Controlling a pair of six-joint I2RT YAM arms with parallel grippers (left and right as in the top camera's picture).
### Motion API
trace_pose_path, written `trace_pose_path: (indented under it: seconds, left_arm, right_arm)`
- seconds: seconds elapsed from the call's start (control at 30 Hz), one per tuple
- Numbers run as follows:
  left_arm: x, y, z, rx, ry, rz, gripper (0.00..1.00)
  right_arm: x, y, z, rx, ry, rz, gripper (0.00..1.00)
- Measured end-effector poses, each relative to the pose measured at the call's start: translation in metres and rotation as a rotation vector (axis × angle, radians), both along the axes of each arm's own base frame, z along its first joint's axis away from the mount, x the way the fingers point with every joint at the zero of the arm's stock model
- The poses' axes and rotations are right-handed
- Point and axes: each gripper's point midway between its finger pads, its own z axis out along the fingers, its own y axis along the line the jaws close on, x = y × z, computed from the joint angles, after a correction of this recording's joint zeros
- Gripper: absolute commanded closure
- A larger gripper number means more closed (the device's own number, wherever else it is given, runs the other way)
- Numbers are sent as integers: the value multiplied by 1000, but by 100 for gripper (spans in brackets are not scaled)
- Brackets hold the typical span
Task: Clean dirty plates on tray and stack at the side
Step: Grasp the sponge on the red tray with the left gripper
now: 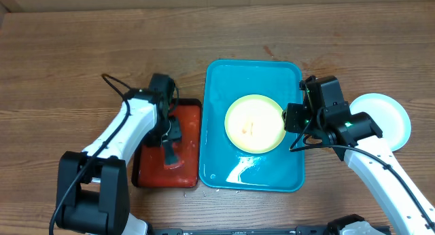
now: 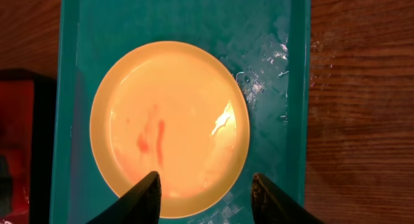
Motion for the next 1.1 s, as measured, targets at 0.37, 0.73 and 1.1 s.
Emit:
trace_pose_path:
  seconds: [0.37, 0.73, 1.1]
  left_arm:
    - [-9, -5, -5, -20, 14, -1, 70]
    - [-27, -6, -32, -36, 6, -6, 96]
    - [8, -11, 62, -36, -71, -36, 96]
  right_arm:
    - [1, -2, 0, -10, -6, -7, 54]
    - [16, 0, -27, -37, 38, -15, 57]
    - [29, 4, -89, -74, 153, -12, 51]
